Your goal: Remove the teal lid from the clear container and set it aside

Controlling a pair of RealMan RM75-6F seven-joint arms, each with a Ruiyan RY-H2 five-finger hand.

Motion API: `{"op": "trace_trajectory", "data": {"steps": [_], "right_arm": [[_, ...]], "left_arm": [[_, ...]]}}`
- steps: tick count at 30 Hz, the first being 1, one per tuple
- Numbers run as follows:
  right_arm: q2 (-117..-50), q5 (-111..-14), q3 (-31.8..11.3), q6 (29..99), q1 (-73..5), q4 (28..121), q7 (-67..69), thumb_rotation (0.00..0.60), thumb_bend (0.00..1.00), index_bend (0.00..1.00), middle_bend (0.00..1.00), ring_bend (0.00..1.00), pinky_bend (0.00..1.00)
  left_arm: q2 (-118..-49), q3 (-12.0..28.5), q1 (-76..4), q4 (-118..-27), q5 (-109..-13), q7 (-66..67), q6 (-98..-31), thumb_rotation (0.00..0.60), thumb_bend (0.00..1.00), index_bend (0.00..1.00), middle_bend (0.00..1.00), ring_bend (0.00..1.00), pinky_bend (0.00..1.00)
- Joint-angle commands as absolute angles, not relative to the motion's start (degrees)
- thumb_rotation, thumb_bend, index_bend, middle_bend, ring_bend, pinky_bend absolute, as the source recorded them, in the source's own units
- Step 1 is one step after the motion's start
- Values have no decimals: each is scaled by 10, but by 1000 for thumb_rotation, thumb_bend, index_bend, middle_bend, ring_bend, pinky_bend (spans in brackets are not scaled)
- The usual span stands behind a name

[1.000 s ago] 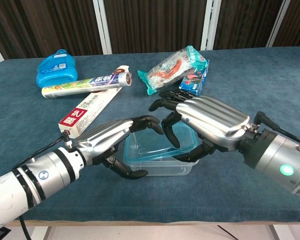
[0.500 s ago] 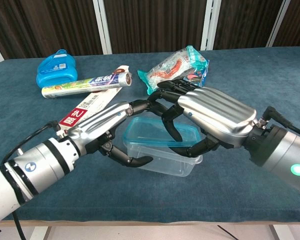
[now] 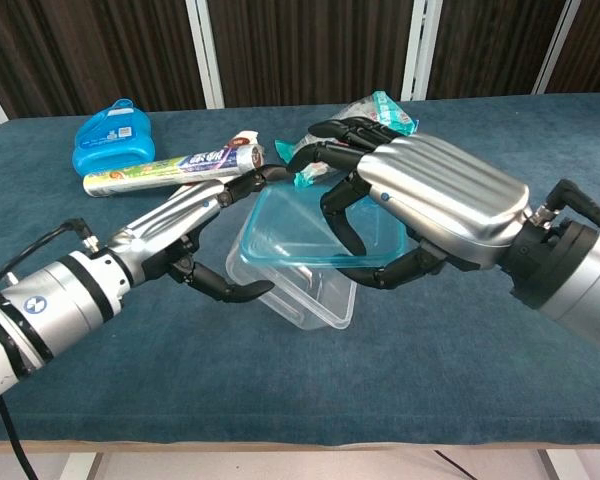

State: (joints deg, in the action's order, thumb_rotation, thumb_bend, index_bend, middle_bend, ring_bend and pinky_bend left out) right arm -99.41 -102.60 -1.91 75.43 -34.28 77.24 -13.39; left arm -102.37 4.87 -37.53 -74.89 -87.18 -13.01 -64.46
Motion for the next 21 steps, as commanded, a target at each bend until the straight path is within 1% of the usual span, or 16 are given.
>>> {"op": "trace_trajectory", "data": {"steps": [1, 7, 10, 14, 16, 21], "right_arm": [[-990, -1036, -22, 766, -343, 776, -148, 600, 477, 747, 169, 5, 17], [-966, -1034, -27, 780, -337, 793, -146, 600, 477, 747, 169, 6, 20], [-944, -1028, -29, 784, -332, 798, -147, 600, 477, 747, 169, 6, 21], [-909, -1018, -28, 800, -315, 790, -138, 600, 477, 743, 169, 6, 22], [-895, -1009, -26, 806, -305, 775, -129, 600, 477, 740, 169, 6, 23], [-887, -976, -18, 791, -286, 715, -107, 600, 477, 730, 169, 5, 23]], "left_arm": [[-1018, 52, -374, -745, -873, -128, -652, 600, 288, 0, 0, 0, 0], [-990, 60, -370, -749, -862, -125, -651, 600, 299, 0, 0, 0, 0], [-969, 55, -365, -756, -861, -124, -651, 600, 298, 0, 0, 0, 0], [-929, 37, -353, -774, -875, -122, -659, 600, 301, 0, 0, 0, 0], [-907, 20, -345, -785, -888, -130, -665, 600, 302, 0, 0, 0, 0], [-870, -14, -329, -802, -914, -141, -673, 600, 302, 0, 0, 0, 0]]}}
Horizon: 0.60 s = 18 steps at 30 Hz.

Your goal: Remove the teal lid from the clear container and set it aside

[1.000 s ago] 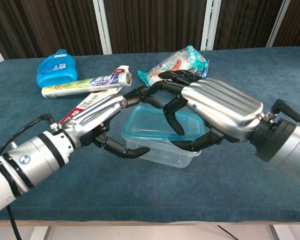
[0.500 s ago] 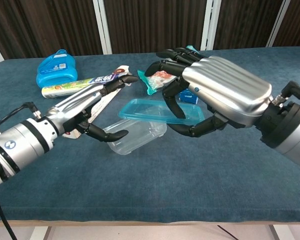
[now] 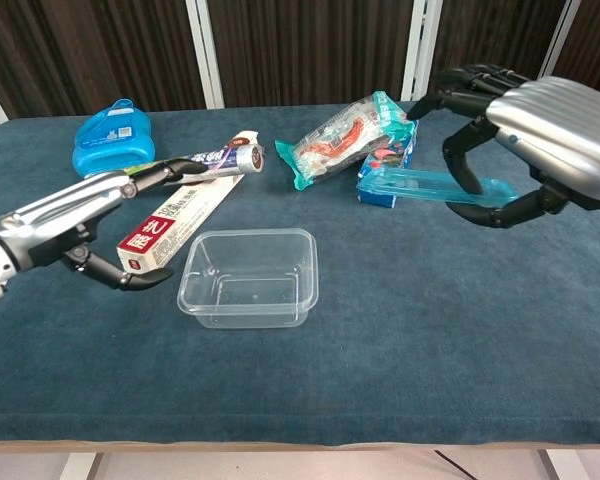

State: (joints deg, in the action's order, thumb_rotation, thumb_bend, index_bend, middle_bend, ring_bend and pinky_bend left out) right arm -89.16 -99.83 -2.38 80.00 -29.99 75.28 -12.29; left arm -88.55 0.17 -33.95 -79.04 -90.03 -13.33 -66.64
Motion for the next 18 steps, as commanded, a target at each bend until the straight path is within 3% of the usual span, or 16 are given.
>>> {"op": "trace_trajectory", "data": {"steps": [1, 4, 6, 9, 10, 12, 14, 18], "right_arm": [[-891, -968, -17, 787, -282, 697, -100, 600, 477, 724, 169, 6, 23], [-911, -947, -13, 766, -276, 650, -85, 600, 477, 680, 169, 6, 23], [-923, -937, -9, 749, -273, 628, -83, 600, 477, 569, 164, 5, 19], [-933, -920, -2, 720, -269, 617, -86, 600, 420, 288, 73, 0, 2], [-933, -917, -1, 717, -268, 621, -85, 600, 354, 158, 29, 0, 0], [-932, -913, 1, 715, -264, 633, -82, 600, 220, 21, 0, 0, 0], [-925, -910, 4, 711, -259, 651, -86, 600, 129, 0, 0, 0, 0], [-882, -892, 17, 669, -258, 741, -113, 600, 54, 0, 0, 0, 0]], "left_arm": [[-866, -20, -326, -805, -919, -147, -677, 600, 302, 0, 0, 0, 0], [-860, -28, -319, -806, -931, -150, -689, 600, 302, 0, 0, 0, 0], [-857, -30, -316, -804, -934, -150, -694, 600, 302, 0, 0, 0, 0], [-854, -30, -308, -796, -940, -153, -710, 600, 302, 0, 0, 0, 0], [-854, -29, -306, -791, -941, -154, -716, 600, 302, 0, 0, 0, 0], [-852, -31, -299, -784, -945, -163, -729, 600, 302, 0, 0, 0, 0], [-849, -31, -294, -779, -947, -174, -738, 600, 302, 0, 0, 0, 0], [-845, -31, -286, -767, -950, -193, -752, 600, 302, 0, 0, 0, 0]]}}
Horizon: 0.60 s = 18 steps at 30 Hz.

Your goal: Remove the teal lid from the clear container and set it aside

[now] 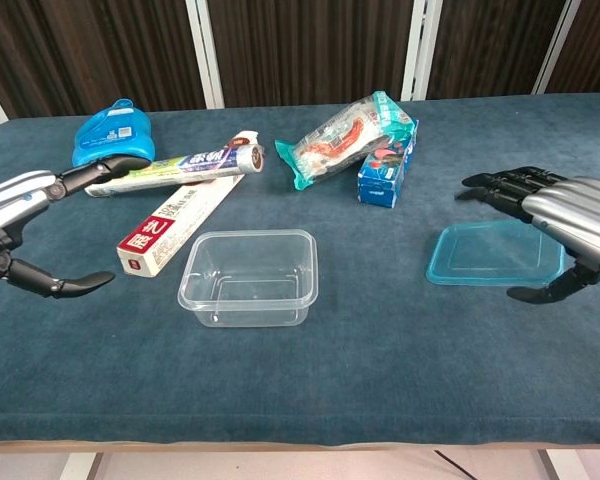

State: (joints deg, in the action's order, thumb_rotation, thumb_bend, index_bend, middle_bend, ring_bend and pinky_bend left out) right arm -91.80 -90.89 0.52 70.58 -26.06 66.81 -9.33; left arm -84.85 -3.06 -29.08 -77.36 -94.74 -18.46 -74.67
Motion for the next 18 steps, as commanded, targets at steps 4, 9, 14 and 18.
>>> {"op": "trace_trajectory", "data": {"steps": [4, 9, 14, 18], "right_arm": [[-829, -878, 25, 631, -266, 839, -166, 600, 30, 0, 0, 0, 0], [-763, -876, 44, 622, -260, 950, -190, 600, 26, 0, 0, 0, 0], [-687, -918, 78, 736, -190, 1029, -204, 600, 26, 0, 0, 0, 0], [-643, -918, 108, 854, -97, 1064, -239, 600, 26, 0, 0, 0, 0]], "left_arm": [[-838, -32, -281, -764, -949, -198, -754, 600, 301, 0, 0, 0, 0], [-811, -39, -274, -785, -953, -199, -759, 600, 301, 0, 0, 0, 0], [-735, -72, -244, -852, -966, -149, -777, 600, 311, 0, 0, 0, 0], [-665, -115, -190, -910, -956, -47, -797, 600, 331, 0, 0, 0, 0]]}}
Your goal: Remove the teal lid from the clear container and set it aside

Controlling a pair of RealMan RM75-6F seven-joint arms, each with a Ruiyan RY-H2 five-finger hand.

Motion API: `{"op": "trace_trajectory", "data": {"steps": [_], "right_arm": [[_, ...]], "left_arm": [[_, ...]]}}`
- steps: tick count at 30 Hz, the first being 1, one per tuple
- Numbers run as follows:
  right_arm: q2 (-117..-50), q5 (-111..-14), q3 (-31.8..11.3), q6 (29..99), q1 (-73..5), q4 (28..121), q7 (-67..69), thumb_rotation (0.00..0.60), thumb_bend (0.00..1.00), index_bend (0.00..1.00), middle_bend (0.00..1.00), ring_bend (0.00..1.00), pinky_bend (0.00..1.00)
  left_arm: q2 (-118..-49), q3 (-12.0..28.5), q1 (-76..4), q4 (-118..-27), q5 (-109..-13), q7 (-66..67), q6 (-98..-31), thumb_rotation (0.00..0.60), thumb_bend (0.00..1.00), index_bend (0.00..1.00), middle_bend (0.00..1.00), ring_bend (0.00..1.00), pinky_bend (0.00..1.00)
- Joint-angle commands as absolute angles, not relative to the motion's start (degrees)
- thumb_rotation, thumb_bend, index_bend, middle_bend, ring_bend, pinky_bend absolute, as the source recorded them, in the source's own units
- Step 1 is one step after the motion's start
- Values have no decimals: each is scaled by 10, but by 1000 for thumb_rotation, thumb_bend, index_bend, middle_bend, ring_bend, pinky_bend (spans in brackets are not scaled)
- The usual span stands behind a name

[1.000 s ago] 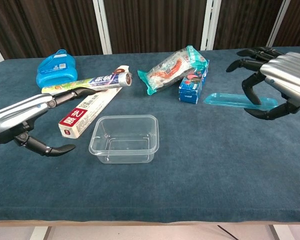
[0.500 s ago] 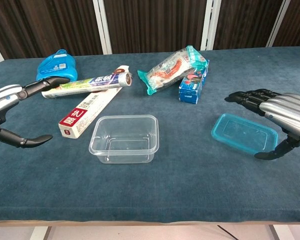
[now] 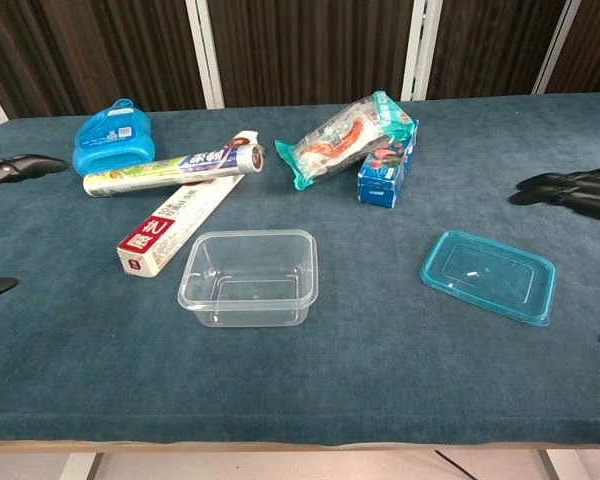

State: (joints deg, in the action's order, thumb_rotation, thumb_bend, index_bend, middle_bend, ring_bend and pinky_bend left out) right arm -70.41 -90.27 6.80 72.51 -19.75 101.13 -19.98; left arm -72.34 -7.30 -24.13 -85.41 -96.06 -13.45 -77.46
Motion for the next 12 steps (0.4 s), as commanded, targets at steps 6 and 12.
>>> {"op": "trace_trajectory", "data": {"steps": [6, 12], "right_arm": [[-657, -923, 101, 949, -25, 1016, -205, 600, 26, 0, 0, 0, 0], [-665, -919, 86, 936, -18, 1010, -205, 600, 27, 0, 0, 0, 0]], "left_arm": [[-661, -130, -103, -893, -983, -11, -914, 600, 354, 0, 0, 0, 0], [-665, -125, -85, -870, -1008, -44, -941, 600, 361, 0, 0, 0, 0]]}}
